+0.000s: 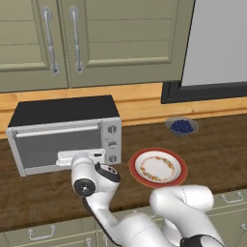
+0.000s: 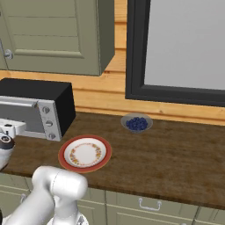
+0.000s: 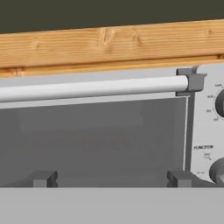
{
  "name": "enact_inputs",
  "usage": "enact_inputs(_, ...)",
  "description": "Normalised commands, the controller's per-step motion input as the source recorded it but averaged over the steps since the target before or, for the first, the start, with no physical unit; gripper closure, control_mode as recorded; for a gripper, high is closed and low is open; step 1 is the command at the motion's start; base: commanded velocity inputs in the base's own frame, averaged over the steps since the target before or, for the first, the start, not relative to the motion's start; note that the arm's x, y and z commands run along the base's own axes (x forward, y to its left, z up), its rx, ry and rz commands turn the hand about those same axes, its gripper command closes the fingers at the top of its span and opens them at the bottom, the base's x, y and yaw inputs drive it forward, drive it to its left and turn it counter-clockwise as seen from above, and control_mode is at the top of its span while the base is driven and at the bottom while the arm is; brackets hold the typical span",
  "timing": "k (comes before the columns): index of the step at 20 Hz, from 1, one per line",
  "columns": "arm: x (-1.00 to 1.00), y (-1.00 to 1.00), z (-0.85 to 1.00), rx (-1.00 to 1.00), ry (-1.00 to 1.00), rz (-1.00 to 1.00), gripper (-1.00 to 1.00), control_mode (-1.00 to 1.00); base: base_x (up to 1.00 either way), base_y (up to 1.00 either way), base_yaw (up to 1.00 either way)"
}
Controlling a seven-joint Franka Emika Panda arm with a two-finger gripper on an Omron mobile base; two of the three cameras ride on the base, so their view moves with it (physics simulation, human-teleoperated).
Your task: Pick up the kebab skewer and baguette bread, and place them inside the toaster oven. Close the toaster oven door and start by setting the timer.
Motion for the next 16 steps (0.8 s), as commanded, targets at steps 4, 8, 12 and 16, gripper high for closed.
enact_inputs(4,0.01,-0.32,0.00,0.00,0.00,0.00,-1.00,-1.00,0.00,0.00,0.00)
enact_inputs(8,0.00,-0.27,-0.16,0.00,0.00,0.00,-1.00,-1.00,0.00,0.00,0.00)
enact_inputs(12,0.00,-0.37,-0.21,0.00,0.00,0.00,-1.00,-1.00,0.00,0.00,0.00)
enact_inputs(16,0.03,-0.36,-0.05,0.00,0.00,0.00,-1.00,-1.00,0.00,0.00,0.00)
